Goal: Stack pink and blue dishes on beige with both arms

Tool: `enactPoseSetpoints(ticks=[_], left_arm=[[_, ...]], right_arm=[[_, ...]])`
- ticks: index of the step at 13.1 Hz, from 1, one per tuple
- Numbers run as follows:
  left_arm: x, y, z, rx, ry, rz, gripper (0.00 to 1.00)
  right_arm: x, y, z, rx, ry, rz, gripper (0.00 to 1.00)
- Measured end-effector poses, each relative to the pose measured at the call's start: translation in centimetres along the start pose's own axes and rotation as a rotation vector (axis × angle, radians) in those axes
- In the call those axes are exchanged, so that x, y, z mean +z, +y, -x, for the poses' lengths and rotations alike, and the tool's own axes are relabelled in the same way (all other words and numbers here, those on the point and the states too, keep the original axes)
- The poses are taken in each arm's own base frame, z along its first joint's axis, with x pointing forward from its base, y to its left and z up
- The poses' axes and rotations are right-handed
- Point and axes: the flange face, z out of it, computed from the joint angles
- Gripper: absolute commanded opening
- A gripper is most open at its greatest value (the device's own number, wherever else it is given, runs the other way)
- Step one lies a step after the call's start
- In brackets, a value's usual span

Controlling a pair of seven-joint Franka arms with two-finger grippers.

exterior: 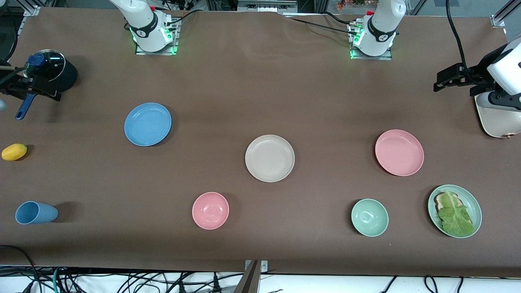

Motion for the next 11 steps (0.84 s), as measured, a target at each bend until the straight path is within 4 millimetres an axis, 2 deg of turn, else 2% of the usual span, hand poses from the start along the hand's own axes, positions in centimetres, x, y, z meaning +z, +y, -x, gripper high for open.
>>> enactPoseSetpoints(ticks=[5, 11], left_arm=[[4.0, -0.5, -3.2, -0.007, -0.060, 0.004, 1.00], [12.8, -2.6, -9.1, -0.036, -0.154, 0.012, 1.00]], right_arm=[[0.0, 0.0, 0.0, 0.000, 0.000, 0.000, 1.00], [0.1, 0.0, 0.0, 0.000, -0.001, 0.000, 1.00]])
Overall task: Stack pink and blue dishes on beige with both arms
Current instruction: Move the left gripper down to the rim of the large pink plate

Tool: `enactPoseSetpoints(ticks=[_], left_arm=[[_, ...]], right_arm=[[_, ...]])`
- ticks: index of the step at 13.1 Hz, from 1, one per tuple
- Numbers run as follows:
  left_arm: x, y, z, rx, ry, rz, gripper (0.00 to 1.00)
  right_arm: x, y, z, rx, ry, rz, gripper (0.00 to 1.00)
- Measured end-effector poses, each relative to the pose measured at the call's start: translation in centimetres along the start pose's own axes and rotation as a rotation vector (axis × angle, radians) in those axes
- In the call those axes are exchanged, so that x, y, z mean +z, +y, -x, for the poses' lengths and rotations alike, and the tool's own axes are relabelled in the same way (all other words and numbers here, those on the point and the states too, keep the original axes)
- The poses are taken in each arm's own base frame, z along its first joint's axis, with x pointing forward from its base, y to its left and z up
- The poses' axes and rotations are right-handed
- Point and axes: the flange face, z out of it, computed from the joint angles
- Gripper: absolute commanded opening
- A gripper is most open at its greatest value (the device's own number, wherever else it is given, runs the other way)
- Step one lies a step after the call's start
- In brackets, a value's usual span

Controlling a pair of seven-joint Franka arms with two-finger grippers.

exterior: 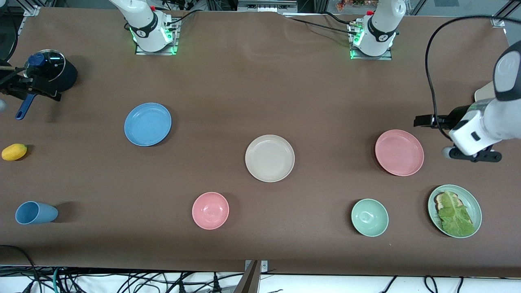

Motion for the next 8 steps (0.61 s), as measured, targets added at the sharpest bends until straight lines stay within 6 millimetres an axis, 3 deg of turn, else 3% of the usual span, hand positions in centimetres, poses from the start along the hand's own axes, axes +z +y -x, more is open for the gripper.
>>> enactPoseSetpoints(ticks=[2, 4, 8], left_arm=[[2.5, -0.7, -1.8, -0.015, 0.001, 0.026, 1.00], [5.4, -3.0, -2.8, -0.050, 0.014, 0.081, 1.00], [9.7, -8.7, -2.4, -0.024, 0.073, 0.128, 1.00]], right_arm=[[0.0, 0.0, 0.0, 0.000, 0.000, 0.000, 1.00], [0.0, 0.0, 0.0, 0.000, 0.000, 0.000, 1.00], [0.0, 0.0, 0.0, 0.000, 0.000, 0.000, 1.00]])
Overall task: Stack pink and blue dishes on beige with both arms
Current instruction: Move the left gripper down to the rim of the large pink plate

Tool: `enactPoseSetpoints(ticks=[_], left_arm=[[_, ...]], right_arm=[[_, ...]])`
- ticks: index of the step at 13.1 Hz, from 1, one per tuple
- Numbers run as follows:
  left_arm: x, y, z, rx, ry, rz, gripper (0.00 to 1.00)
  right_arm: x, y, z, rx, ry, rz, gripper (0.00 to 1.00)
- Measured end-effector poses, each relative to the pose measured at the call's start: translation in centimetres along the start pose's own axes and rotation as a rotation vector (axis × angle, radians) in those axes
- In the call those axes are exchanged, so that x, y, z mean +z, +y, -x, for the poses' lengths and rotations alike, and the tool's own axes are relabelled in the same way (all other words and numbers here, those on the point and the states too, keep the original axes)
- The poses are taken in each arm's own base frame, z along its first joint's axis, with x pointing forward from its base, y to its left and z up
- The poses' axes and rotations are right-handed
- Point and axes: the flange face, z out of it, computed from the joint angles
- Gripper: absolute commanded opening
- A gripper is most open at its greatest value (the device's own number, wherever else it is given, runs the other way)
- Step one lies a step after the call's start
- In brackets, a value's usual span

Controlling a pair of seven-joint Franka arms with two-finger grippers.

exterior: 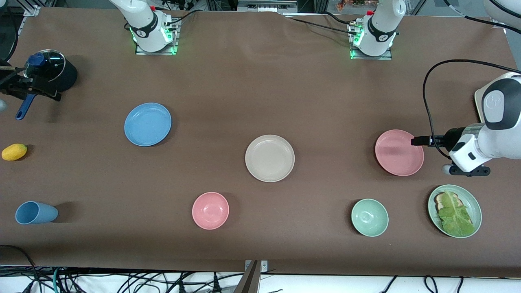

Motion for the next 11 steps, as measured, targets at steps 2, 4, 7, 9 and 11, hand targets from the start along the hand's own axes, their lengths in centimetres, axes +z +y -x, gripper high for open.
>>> enactPoseSetpoints(ticks=[2, 4, 7, 9, 11], left_arm=[[1.5, -3.1, 1.1, 0.031, 0.022, 0.022, 1.00], [3.0, -5.3, 1.8, 0.068, 0.043, 0.026, 1.00], [5.3, -7.1, 2.2, 0.119, 0.081, 0.009, 1.00], [7.0, -8.0, 2.4, 0.143, 0.107, 0.014, 1.00], [8.3, -9.5, 2.9, 0.166, 0.137, 0.026, 1.00]], right_arm=[[0.0, 0.0, 0.0, 0.001, 0.000, 0.000, 1.00], [0.0, 0.1, 0.0, 0.001, 0.000, 0.000, 1.00], [0.0, 0.1, 0.0, 0.001, 0.000, 0.000, 1.00], [0.0, 0.1, 0.0, 0.001, 0.000, 0.000, 1.00], [0.0, 0.1, 0.0, 0.002, 0.000, 0.000, 1.00]])
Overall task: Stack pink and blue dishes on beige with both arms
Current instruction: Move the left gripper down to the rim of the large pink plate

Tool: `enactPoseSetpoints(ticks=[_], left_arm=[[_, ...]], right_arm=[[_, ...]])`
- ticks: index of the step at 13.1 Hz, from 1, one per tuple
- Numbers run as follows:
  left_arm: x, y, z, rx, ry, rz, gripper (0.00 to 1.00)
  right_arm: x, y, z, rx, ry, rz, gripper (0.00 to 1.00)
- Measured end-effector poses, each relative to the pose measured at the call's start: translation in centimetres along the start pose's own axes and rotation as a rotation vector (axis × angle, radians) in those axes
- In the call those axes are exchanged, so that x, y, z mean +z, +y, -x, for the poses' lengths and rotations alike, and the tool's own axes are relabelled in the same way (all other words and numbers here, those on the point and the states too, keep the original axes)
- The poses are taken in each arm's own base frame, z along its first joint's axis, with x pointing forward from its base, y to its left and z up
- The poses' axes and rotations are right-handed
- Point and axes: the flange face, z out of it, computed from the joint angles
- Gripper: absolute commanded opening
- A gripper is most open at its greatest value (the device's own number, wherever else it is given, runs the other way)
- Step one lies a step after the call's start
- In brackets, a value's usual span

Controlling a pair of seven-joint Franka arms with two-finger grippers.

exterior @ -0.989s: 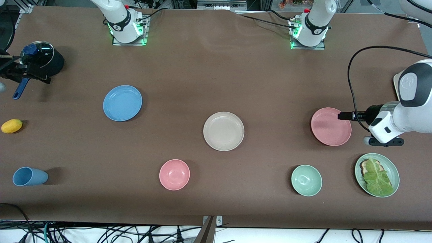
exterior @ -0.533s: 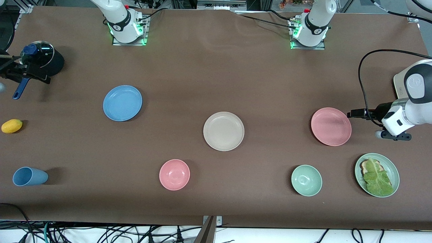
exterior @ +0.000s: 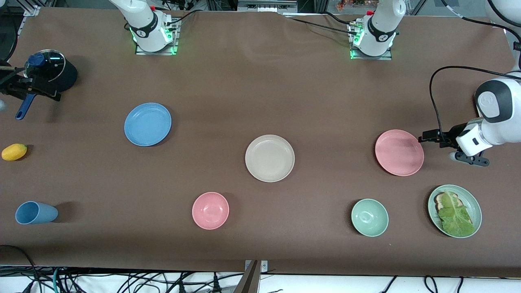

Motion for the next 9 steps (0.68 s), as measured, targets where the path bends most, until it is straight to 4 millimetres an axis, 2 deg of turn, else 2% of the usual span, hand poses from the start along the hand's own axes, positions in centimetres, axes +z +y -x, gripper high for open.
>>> enactPoseSetpoints(ticks=[4, 9], left_arm=[[2.3, -3.4, 1.5, 0.021, 0.034, 0.027, 1.00], [5.1, -4.7, 1.2, 0.010, 0.037, 0.020, 1.00]], right_arm=[[0.0, 0.0, 0.0, 0.000, 0.000, 0.000, 1.00], [0.0, 0.0, 0.0, 0.000, 0.000, 0.000, 1.00]])
